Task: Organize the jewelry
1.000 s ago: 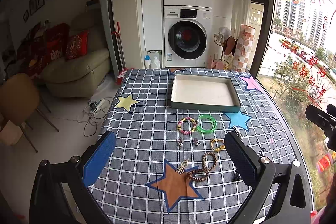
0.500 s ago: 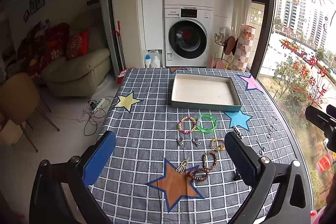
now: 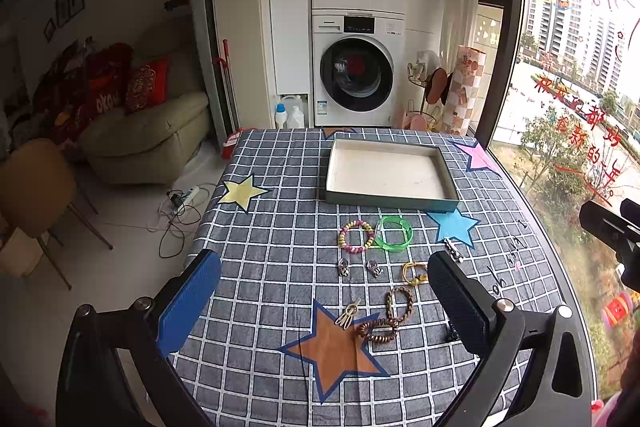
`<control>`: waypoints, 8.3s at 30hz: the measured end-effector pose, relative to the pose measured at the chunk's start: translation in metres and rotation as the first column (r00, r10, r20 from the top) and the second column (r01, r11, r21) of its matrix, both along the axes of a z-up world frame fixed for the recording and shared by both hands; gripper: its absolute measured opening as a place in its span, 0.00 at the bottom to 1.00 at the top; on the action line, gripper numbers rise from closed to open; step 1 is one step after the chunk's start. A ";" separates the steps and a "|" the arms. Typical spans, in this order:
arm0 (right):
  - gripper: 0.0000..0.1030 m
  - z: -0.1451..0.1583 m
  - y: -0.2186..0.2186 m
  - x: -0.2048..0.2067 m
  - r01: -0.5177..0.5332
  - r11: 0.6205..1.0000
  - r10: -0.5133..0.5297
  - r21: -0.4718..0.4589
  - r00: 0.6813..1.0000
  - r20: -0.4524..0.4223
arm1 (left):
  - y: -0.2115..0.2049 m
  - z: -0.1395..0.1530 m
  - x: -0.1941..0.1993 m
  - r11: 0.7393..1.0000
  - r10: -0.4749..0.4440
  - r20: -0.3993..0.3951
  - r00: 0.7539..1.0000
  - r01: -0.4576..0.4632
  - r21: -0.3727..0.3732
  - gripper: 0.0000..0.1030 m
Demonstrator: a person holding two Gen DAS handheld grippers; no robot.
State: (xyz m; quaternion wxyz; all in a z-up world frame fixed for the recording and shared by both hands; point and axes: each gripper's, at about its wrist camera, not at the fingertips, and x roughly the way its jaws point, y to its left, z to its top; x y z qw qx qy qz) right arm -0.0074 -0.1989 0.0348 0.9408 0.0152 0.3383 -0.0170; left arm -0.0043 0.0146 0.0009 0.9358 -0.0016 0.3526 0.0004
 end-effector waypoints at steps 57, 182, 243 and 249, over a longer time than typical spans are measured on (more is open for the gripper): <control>1.00 -0.140 -0.025 0.022 0.102 0.991 -0.046 0.083 0.861 -0.507 | 0.004 -0.148 0.050 0.998 -0.069 -0.460 0.885 0.058 -0.039 1.00; 0.91 -0.199 -0.086 0.325 0.081 0.876 0.128 0.475 0.911 -0.392 | -0.032 -0.166 0.301 0.996 -0.087 -0.314 0.945 0.086 -0.019 1.00; 0.86 -0.301 -0.052 0.234 -0.024 1.000 0.024 0.009 0.748 -0.663 | -0.008 -0.250 0.279 0.984 -0.161 -0.515 0.842 0.178 -0.017 0.95; 0.77 -0.306 -0.037 0.229 -0.045 0.999 0.034 0.001 0.753 -0.657 | -0.030 -0.248 0.287 0.974 -0.201 -0.517 0.832 0.224 -0.019 0.85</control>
